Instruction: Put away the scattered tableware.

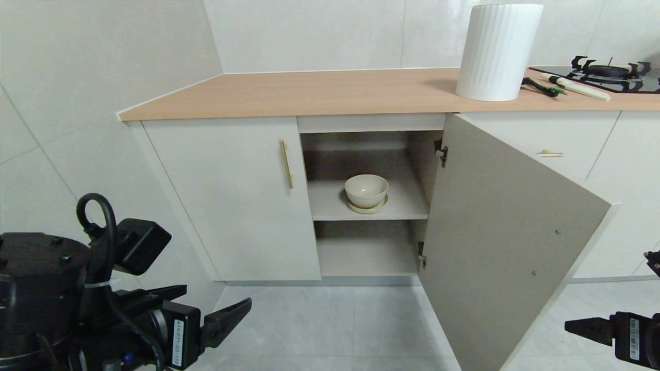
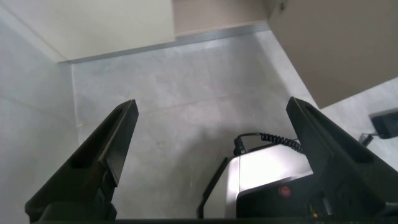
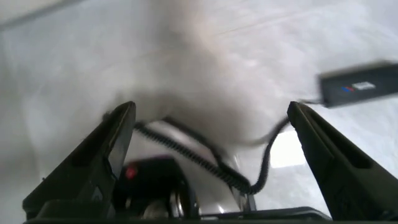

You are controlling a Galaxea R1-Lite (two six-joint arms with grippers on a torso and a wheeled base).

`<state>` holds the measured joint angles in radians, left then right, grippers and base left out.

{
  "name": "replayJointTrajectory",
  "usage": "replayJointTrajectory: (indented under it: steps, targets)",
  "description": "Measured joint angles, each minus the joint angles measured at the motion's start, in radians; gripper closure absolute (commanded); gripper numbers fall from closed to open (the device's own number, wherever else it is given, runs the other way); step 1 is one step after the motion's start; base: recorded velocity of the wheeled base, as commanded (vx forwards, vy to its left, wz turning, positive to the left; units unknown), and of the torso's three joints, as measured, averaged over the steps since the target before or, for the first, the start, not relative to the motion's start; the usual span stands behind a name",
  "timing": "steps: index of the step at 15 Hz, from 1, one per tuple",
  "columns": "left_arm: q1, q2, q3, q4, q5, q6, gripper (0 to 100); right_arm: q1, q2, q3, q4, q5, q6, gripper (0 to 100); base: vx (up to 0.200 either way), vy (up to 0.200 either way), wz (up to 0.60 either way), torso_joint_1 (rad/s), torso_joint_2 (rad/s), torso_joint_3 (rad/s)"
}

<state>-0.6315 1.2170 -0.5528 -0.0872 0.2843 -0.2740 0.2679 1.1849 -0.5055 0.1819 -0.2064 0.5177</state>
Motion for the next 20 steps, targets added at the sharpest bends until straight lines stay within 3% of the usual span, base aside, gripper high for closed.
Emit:
replayJointTrajectory:
  steps: [5,9,13,20]
  targets:
    - [0.0,-0.001,0.002,0.0,0.001,0.0,0,-0.286,0.015,-0.051,-0.007,0.005,-0.106,0,0.0,0.0,0.0,0.0,0.0,0.0]
    - [0.0,-0.004,0.002,0.0,0.001,0.0,0,-0.382,0.079,-0.072,-0.142,0.016,-0.082,0,0.0,0.0,0.0,0.0,0.0,0.0]
    - [0.0,-0.01,0.003,0.0,0.0,0.0,0,-0.376,0.189,-0.072,-0.273,0.057,-0.031,0,0.0,0.0,0.0,0.0,0.0,0.0]
    - [0.0,-0.011,0.003,0.0,-0.001,0.0,0,-0.201,0.254,-0.143,-0.293,0.062,-0.034,0,0.0,0.0,0.0,0.0,0.0,0.0]
